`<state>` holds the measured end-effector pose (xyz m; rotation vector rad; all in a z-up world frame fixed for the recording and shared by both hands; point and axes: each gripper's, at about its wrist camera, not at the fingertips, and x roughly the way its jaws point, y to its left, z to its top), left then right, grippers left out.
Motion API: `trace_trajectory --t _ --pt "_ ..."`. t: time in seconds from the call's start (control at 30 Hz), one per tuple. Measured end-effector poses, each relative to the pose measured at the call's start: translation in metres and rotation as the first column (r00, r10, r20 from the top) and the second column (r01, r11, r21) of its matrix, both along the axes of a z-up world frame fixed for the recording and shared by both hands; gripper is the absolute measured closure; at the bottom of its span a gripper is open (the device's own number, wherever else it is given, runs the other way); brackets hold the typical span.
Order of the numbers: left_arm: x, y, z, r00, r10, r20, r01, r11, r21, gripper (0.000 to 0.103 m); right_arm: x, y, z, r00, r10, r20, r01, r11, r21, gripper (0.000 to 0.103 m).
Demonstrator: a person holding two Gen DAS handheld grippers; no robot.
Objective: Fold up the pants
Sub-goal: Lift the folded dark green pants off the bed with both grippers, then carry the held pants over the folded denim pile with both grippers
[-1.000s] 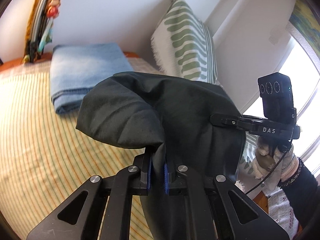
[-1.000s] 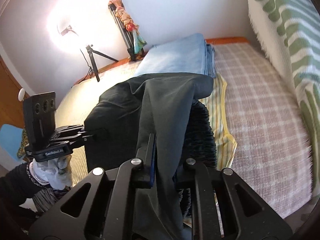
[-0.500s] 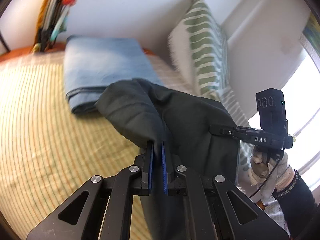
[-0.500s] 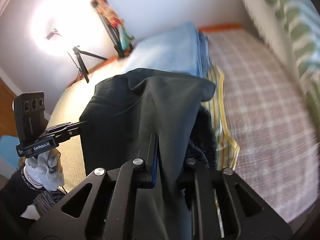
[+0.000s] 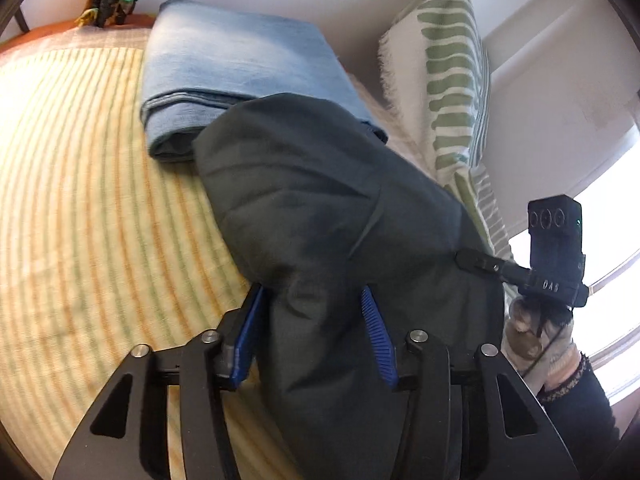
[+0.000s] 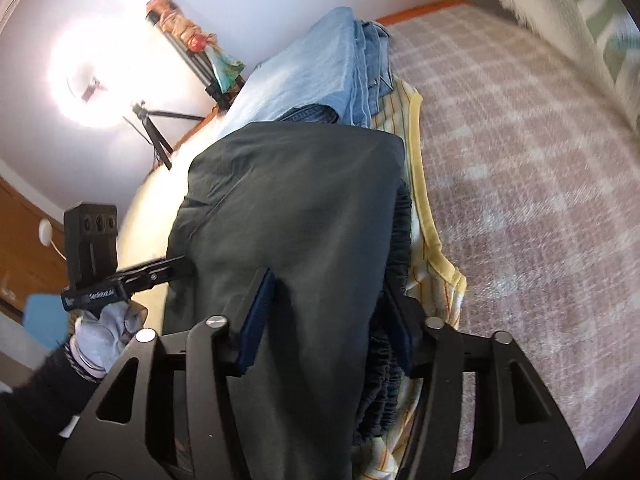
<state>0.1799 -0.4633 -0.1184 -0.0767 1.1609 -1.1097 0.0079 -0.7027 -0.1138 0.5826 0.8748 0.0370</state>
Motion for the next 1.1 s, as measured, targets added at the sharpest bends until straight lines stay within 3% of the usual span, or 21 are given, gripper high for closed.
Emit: trace_trajectory --t 0.03,0.07,0.1,0.2,0.3,0.4,0.47,0.5,0.53,0.67,0.73,0.77,0.8,0.83,0.87,0.93,1.1 --pt "-0.001 -0.002 0.001 1.000 -0.002 -0.002 0.002 1.000 -0.007 0.063 -0.001 0.003 0.005 1.000 0.001 0.000 -0.001 1.000 -0.023 0.072" --pt "-0.002 -0.003 0.002 1.000 -0.006 -0.007 0.006 1.000 -0.010 0.084 -0.003 0.005 0.010 1.000 -0.002 0.003 0.003 0.999 -0.045 0.081" --pt "-0.005 -0.005 0.004 1.000 -0.016 -0.015 0.016 1.000 -0.016 0.089 -0.004 0.006 0.017 1.000 -0.010 0.010 0.010 0.999 -0.046 0.091" --pt "-0.013 -0.006 0.020 0.998 -0.037 0.045 0.038 0.999 -0.024 0.093 -0.003 0.021 0.031 1.000 -0.010 0.011 0.011 0.995 -0.103 0.092" --pt "-0.018 -0.002 0.031 0.997 -0.045 0.057 0.047 0.998 -0.035 0.094 -0.002 0.033 0.037 1.000 0.026 -0.002 -0.026 0.991 -0.134 0.092" --pt "-0.015 0.005 0.033 0.998 -0.031 0.063 0.032 0.999 -0.029 0.094 -0.003 0.030 0.036 0.999 -0.040 -0.030 0.033 0.978 -0.206 0.081" --pt "-0.014 0.008 0.030 0.998 -0.024 0.055 0.025 0.999 -0.024 0.094 -0.002 0.029 0.026 0.996 -0.055 -0.077 0.036 0.973 -0.228 0.059" --pt "-0.013 0.008 0.029 0.998 -0.022 0.056 0.023 1.000 -0.018 0.094 -0.001 0.027 0.021 0.995 -0.052 -0.090 0.032 0.977 -0.210 0.042" --pt "-0.013 0.008 0.027 0.998 -0.022 0.057 0.023 1.000 -0.013 0.094 -0.002 0.024 0.014 0.995 -0.039 -0.090 0.024 0.987 -0.157 0.037" --pt "-0.014 0.007 0.022 0.998 -0.024 0.063 0.024 1.000 0.002 0.094 0.002 0.017 -0.008 0.996 -0.017 -0.083 0.014 0.999 -0.040 0.035" --pt "-0.014 0.007 0.022 0.998 -0.019 0.063 0.020 1.000 -0.002 0.094 -0.001 0.013 -0.011 0.997 -0.047 -0.067 0.047 0.999 0.000 0.044" --pt "-0.015 0.006 0.024 0.998 -0.018 0.068 0.018 1.000 -0.005 0.094 -0.003 0.015 -0.007 0.997 -0.048 -0.060 0.047 0.999 -0.024 0.048" --pt "-0.016 0.008 0.027 0.997 -0.020 0.071 0.022 1.000 -0.015 0.094 -0.007 0.020 0.000 0.998 -0.044 -0.049 0.041 0.997 -0.064 0.060" --pt "-0.018 0.006 0.031 0.997 -0.025 0.077 0.027 0.999 -0.021 0.095 -0.011 0.022 0.008 0.999 -0.039 -0.035 0.036 0.995 -0.090 0.081" --pt "-0.022 0.006 0.036 0.995 -0.034 0.089 0.037 0.999 -0.025 0.096 -0.016 0.023 0.017 0.999 -0.043 -0.016 0.041 0.995 -0.095 0.087" --pt "-0.028 0.005 0.044 0.993 -0.049 0.108 0.053 0.998 -0.035 0.096 -0.021 0.025 0.034 0.999 -0.043 0.005 0.043 0.996 -0.082 0.092" --pt "-0.041 0.008 0.074 0.984 -0.073 0.160 0.086 0.994 -0.074 0.098 -0.021 0.056 0.065 1.000 -0.013 0.006 0.015 0.977 -0.213 0.093"
